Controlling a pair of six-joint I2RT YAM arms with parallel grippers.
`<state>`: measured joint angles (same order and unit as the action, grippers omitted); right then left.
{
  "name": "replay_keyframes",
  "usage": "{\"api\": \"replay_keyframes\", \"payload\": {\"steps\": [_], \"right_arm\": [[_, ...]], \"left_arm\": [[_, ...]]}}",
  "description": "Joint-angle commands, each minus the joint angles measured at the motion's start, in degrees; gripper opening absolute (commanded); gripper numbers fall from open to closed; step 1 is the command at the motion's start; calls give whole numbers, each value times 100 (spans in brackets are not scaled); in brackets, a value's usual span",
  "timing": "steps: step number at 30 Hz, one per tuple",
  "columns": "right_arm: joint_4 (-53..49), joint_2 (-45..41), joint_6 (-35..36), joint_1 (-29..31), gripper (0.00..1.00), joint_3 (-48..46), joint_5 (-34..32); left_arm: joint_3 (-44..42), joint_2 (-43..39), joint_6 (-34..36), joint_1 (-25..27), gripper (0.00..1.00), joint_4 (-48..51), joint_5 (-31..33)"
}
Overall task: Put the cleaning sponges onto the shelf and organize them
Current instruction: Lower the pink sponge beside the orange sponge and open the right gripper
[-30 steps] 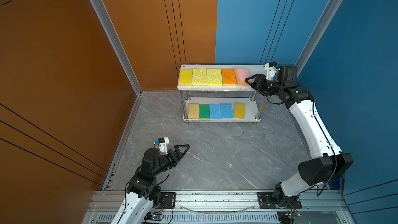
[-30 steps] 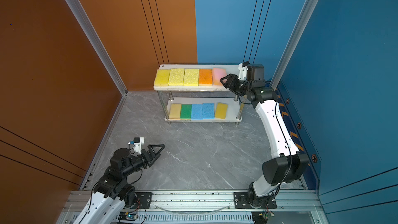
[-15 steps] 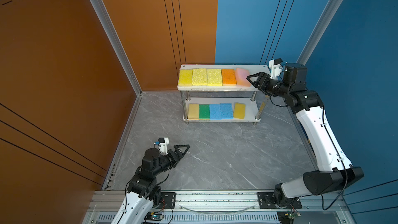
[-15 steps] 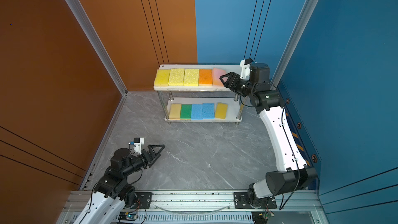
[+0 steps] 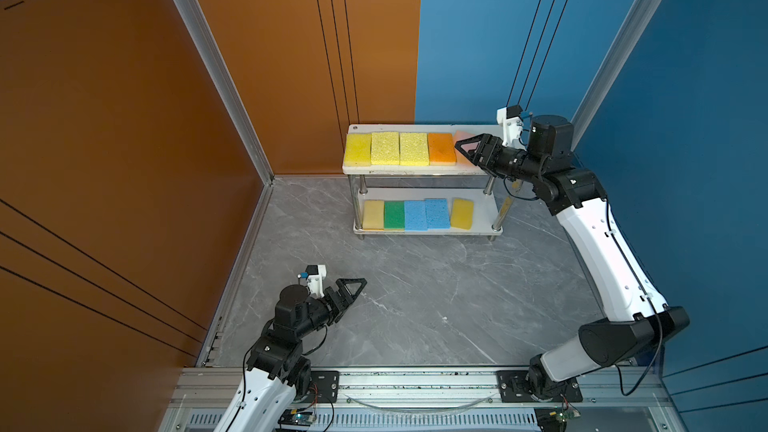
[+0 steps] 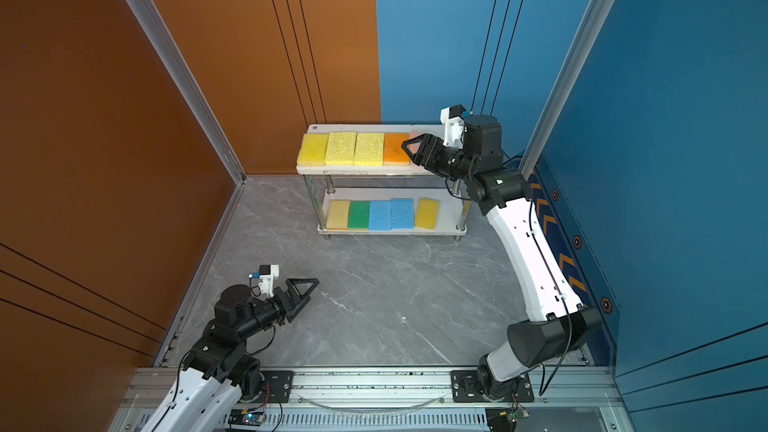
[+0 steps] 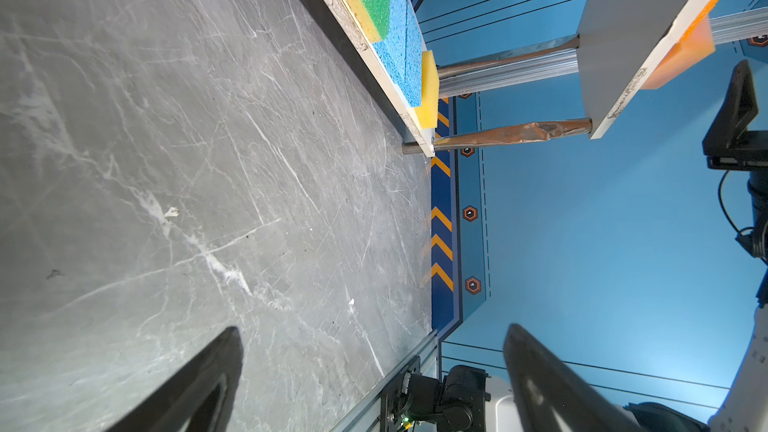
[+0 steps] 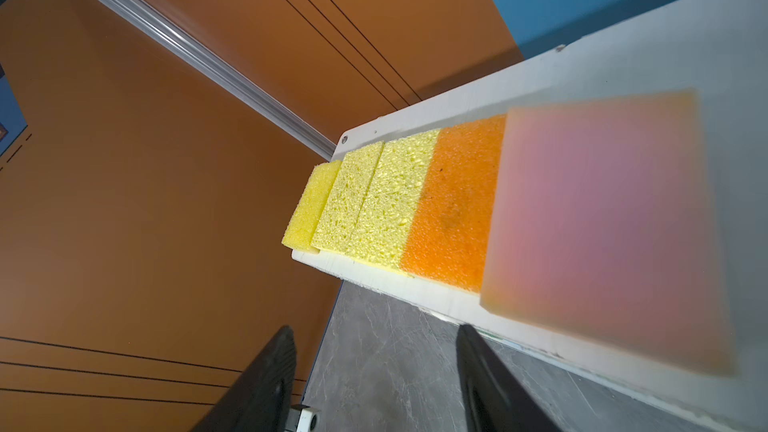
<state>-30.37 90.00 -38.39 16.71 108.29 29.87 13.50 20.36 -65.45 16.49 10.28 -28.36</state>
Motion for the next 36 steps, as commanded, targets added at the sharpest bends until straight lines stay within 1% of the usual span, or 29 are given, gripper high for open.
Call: {"api": "replay_keyframes", "payload": {"steps": [1, 6, 15, 36], "right_arm": [[167, 330, -45, 103, 63, 379, 162], [164, 554, -63, 166, 63, 570, 97], [163, 506, -63, 189, 63, 535, -91], [-25, 532, 102, 114, 66, 535, -479]], "left_arm": [[-14, -53, 71, -68, 98, 0, -160], [-4, -177, 127, -167, 98, 323, -213], [-11, -234, 113, -330, 98, 334, -387], [-63, -432, 94, -505, 98, 511, -504]]}}
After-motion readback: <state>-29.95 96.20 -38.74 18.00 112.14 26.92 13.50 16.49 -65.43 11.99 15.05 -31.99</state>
